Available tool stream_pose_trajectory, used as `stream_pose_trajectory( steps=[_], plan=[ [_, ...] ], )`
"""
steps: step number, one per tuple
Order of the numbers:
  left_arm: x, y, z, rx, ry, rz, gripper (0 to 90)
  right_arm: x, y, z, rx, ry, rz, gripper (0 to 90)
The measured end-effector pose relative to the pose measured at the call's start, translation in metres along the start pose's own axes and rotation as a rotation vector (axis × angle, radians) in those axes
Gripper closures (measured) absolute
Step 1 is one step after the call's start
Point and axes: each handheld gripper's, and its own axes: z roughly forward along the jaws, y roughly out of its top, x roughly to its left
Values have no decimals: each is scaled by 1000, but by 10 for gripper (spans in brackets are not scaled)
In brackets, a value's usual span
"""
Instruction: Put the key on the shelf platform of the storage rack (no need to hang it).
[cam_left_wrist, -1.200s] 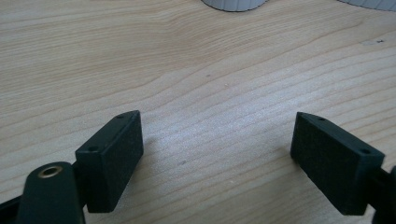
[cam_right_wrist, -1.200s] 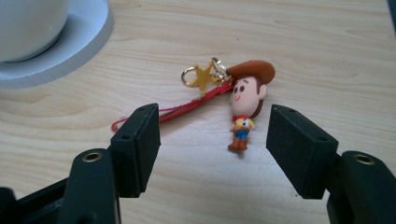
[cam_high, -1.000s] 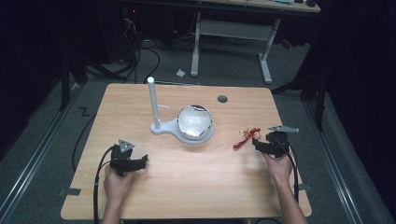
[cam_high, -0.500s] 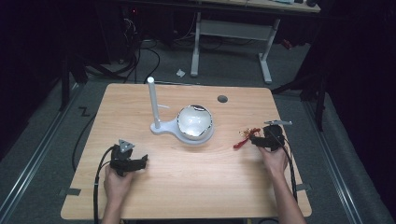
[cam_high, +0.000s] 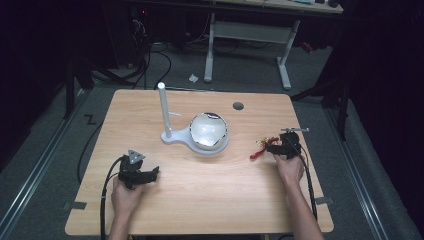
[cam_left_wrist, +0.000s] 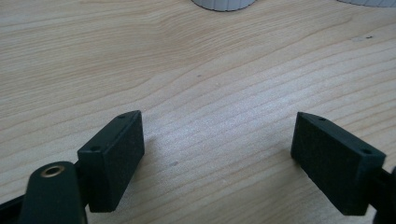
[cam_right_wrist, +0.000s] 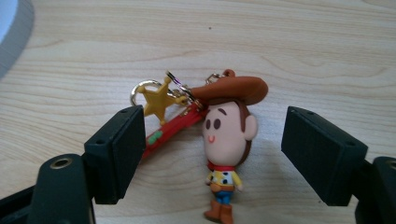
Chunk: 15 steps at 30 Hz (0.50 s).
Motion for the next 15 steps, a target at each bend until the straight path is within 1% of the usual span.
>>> stream_pose_trajectory(
  steps=[1,4,5,9,13,15],
  plan=[
    [0,0,0,0,0,1,177,1,0,0,-3,11,6,222],
    [0,0,0,0,-1,1,177,3,1,2,-3,13,2,225],
    [0,0,0,-1,0,1,177,3,0,4,-2,10,1,225],
    [0,0,0,-1,0,1,177,1,-2,11,20,2,21,225],
    [0,0,0,-2,0,0,177,4,-1,12,14,-8,7,245],
    [0,0,0,0,-1,0,177,5,-1,14,5,-22,-19,271]
  ],
)
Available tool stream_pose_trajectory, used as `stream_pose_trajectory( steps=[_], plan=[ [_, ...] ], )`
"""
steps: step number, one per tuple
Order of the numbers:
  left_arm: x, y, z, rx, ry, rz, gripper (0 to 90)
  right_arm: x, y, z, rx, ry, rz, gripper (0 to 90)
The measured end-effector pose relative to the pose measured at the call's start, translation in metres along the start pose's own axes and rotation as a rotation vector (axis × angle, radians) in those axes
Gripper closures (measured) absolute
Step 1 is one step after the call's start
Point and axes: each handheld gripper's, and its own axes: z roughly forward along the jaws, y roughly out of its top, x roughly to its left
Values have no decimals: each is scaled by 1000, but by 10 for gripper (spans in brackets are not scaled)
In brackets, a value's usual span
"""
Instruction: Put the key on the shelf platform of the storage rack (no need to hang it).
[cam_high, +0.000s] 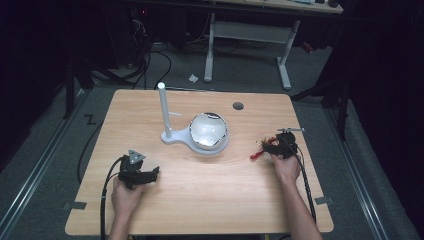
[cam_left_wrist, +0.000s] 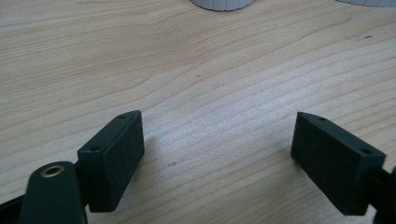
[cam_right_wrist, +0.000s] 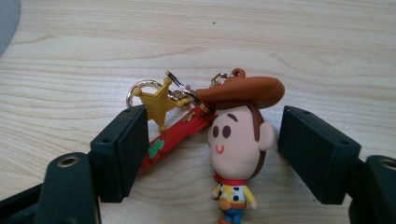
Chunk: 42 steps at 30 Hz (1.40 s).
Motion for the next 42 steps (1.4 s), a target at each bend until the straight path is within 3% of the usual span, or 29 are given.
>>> stream_pose_trajectory(
  steps=[4,6,12,14,16,28,33,37,42],
  plan=[
    [0,0,0,-1,1,-1,177,2,0,1,-6,-8,-15,295],
    [0,0,0,-2,3,-3,178,4,0,1,-8,-29,-50,370],
    [0,2,2,-2,12,-9,178,2,-1,-1,1,-23,-79,442],
    [0,2,2,-1,11,-8,178,2,-1,-2,-7,-17,-97,539],
    [0,2,2,-2,10,-8,179,4,-2,-2,-11,-10,-108,581],
    [0,2,2,-2,9,-9,180,0,-2,-2,-33,35,-125,613],
    [0,2,2,0,7,-9,182,1,-1,-8,-50,26,-162,623],
    [0,2,2,1,6,-10,183,-3,-1,-15,-64,36,-148,626],
    [0,2,2,0,6,-10,183,-4,2,-26,-91,45,-172,627]
  ],
)
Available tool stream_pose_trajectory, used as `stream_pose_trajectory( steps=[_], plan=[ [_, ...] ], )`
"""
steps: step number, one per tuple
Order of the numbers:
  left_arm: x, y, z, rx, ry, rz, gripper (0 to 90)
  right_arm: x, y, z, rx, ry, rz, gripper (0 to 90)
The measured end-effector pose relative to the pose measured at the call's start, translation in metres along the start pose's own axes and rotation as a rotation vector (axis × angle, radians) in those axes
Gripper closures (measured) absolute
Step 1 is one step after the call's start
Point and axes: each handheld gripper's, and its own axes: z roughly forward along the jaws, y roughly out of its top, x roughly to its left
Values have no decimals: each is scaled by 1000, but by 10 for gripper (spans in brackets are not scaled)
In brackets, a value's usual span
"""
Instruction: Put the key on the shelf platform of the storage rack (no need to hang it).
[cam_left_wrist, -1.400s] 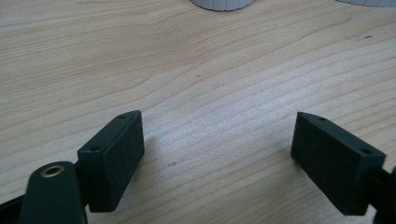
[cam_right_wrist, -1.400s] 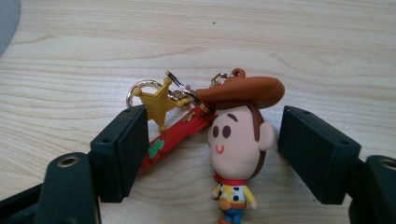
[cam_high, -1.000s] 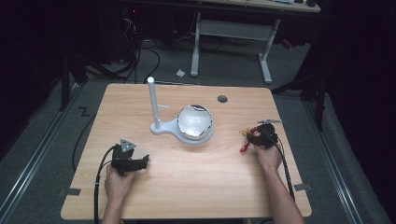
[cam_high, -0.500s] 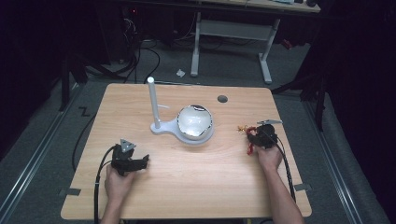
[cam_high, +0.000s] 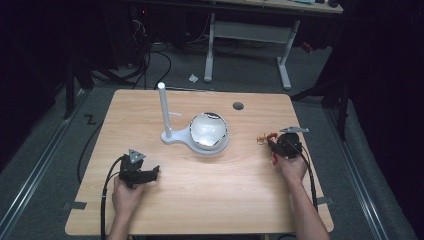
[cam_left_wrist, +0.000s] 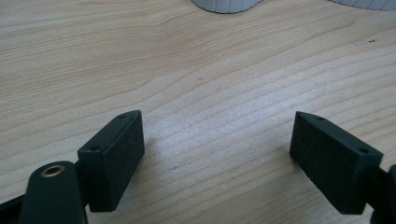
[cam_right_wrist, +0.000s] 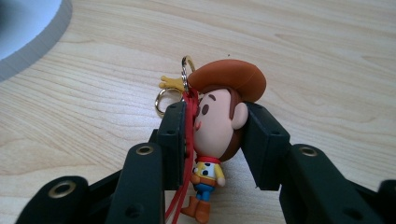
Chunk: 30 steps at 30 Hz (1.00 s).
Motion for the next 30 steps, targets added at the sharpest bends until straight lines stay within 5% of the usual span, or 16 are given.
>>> stream_pose_trajectory(
  steps=[30],
  plan=[
    [0,0,0,0,1,0,183,7,8,-44,-95,128,-7,628]
  ],
)
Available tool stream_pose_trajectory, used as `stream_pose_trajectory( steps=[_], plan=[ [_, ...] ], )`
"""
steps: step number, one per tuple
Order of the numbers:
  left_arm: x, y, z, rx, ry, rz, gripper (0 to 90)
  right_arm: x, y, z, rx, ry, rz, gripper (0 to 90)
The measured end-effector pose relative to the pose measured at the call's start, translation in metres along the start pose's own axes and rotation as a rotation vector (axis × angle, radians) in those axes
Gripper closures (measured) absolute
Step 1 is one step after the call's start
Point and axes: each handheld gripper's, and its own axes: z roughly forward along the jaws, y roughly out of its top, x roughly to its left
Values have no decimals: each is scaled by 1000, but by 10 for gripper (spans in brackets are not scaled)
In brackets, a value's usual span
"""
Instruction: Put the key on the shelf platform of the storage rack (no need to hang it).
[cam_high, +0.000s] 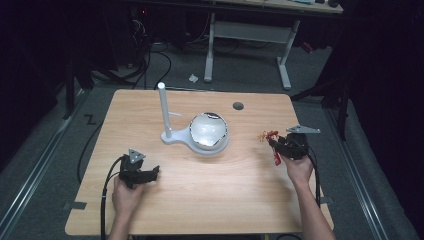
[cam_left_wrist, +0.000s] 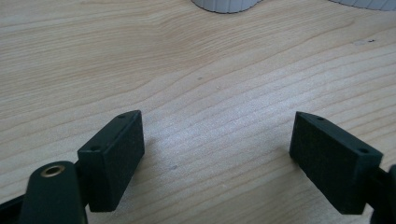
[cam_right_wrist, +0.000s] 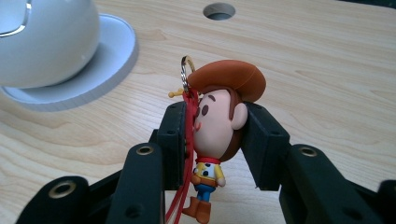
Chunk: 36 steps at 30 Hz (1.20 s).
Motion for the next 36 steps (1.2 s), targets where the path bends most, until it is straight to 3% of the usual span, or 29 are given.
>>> stream_pose_trajectory(
  steps=[12,19,27,36],
  plan=[
    [0,0,0,-1,0,-1,183,13,5,0,14,54,-47,628],
    [0,0,0,0,0,0,183,33,24,-8,-13,87,-102,628],
    [0,0,0,-1,-1,0,182,50,42,-15,-41,163,-111,628],
    [0,0,0,0,-1,1,183,73,65,-21,-83,213,-171,627]
  ],
)
